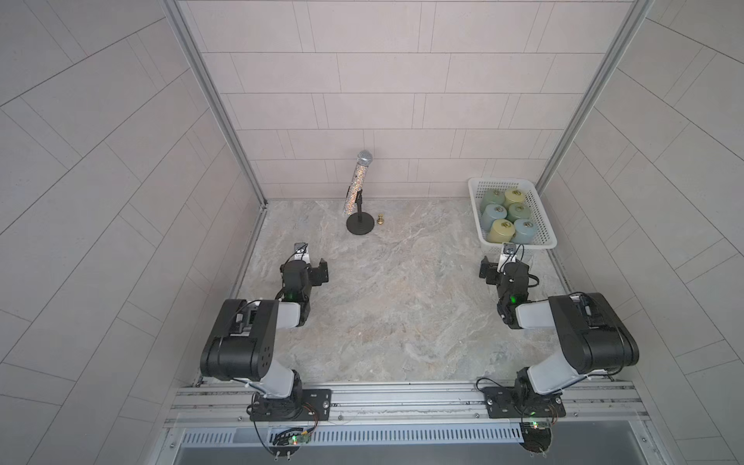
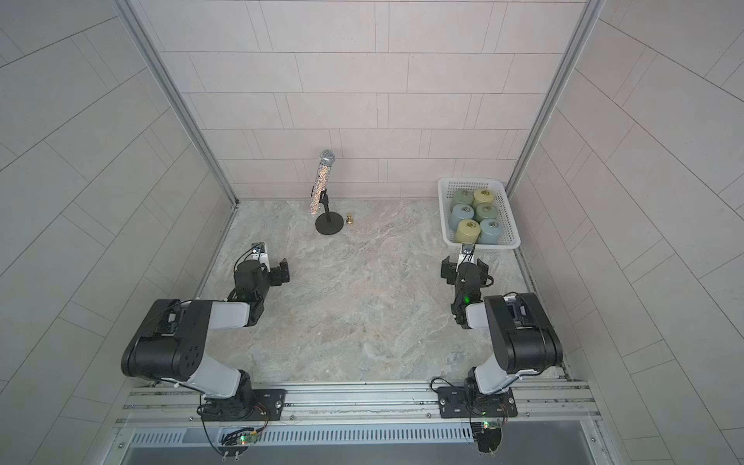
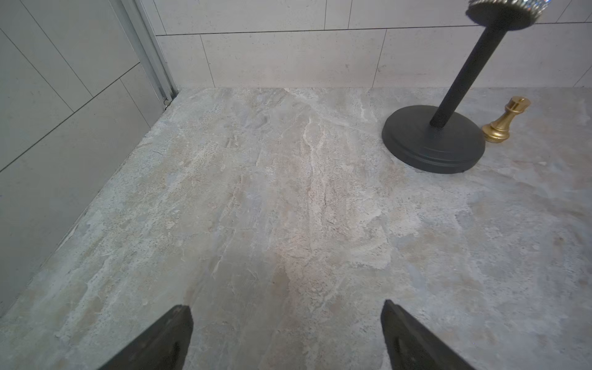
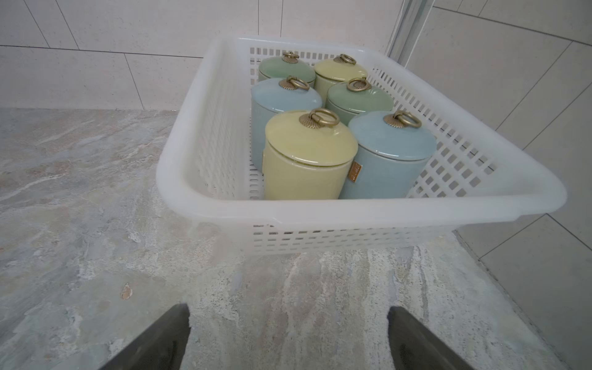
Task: Take the tea canister out of the basket
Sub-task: Move the basket to the center of the board.
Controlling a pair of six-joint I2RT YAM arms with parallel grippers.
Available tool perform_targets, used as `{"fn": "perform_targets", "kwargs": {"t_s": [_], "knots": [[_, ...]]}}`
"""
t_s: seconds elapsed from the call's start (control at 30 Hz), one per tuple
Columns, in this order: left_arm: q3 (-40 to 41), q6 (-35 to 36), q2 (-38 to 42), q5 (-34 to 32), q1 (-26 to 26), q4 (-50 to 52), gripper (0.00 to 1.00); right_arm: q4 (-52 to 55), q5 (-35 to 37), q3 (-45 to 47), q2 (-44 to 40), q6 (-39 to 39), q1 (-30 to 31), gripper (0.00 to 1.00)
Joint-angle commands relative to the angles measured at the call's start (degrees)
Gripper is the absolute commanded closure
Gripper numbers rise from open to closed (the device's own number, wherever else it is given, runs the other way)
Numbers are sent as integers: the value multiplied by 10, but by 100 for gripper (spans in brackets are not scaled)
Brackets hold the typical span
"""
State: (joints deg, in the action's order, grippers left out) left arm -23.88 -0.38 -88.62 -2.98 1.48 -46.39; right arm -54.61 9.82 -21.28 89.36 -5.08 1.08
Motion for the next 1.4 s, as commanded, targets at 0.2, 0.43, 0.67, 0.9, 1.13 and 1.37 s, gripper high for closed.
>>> {"fn": "perform_targets", "kwargs": {"t_s": [0.2,0.43,0.67,0.9,1.13,1.37], "knots": [[-2,4,-1,1,-3,1,0,2,0,3,4,2,1,0],[-2,4,-1,-1,-3,1,0,2,1,3,4,2,1,0],[-3,3,-1,-2,-3,1,0,3,0,3,4,2,1,0],[-13,-8,30,-39,-3,30,0,30,1,4,-34,7,4,0],[-132,-125,133,-195,-1,314,0,301,42,-58,-212,-83,7,0],[-318,-379,156,-255,-3,655,0,584,58,-165,-322,-269,6,0]]}}
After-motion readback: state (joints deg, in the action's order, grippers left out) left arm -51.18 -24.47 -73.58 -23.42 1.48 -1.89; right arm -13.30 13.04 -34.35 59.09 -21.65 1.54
